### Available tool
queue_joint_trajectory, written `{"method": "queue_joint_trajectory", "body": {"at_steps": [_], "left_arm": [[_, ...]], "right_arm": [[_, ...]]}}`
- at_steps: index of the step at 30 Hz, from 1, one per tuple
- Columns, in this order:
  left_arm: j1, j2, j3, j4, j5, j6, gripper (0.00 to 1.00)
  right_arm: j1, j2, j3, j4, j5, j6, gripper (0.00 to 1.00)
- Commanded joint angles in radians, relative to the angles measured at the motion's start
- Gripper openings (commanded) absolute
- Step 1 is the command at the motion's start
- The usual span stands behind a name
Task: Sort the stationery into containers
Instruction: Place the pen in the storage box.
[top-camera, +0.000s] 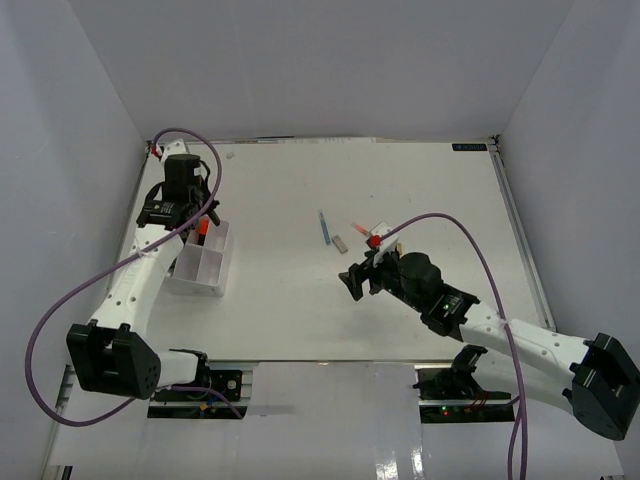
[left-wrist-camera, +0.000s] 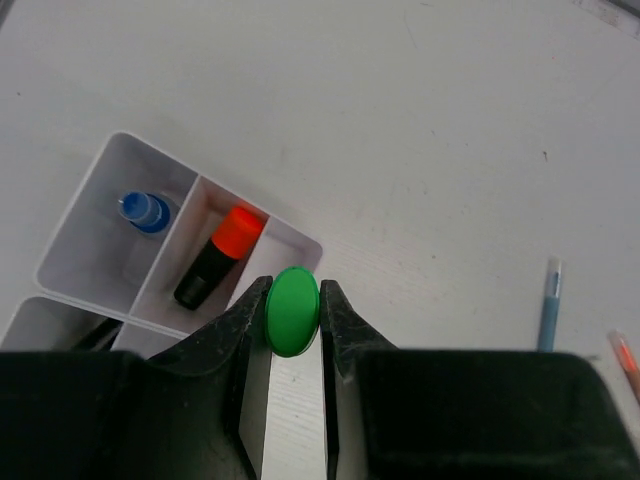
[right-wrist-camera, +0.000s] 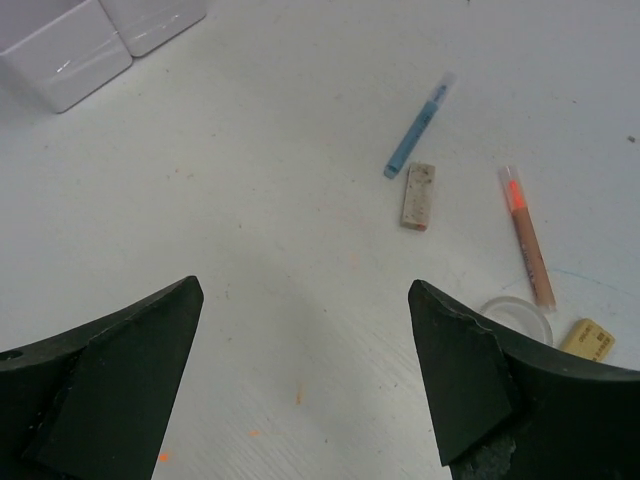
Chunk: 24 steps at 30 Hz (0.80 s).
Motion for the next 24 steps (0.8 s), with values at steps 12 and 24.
{"method": "queue_joint_trajectory", "body": {"at_steps": [12,24], "left_arm": [[0.095,0.040,-0.120,0.172,-0.129,0.116,0.13],[0.110,0.051,-0.128,0.152,-0.079,0.119,0.55]], "right_arm": [[-0.008,-0.066,-0.039,-0.048,0.101,-0.031,0.90],[-0.028,0.018,0.032,-0.080,0.124,-0.019,0.90]]}}
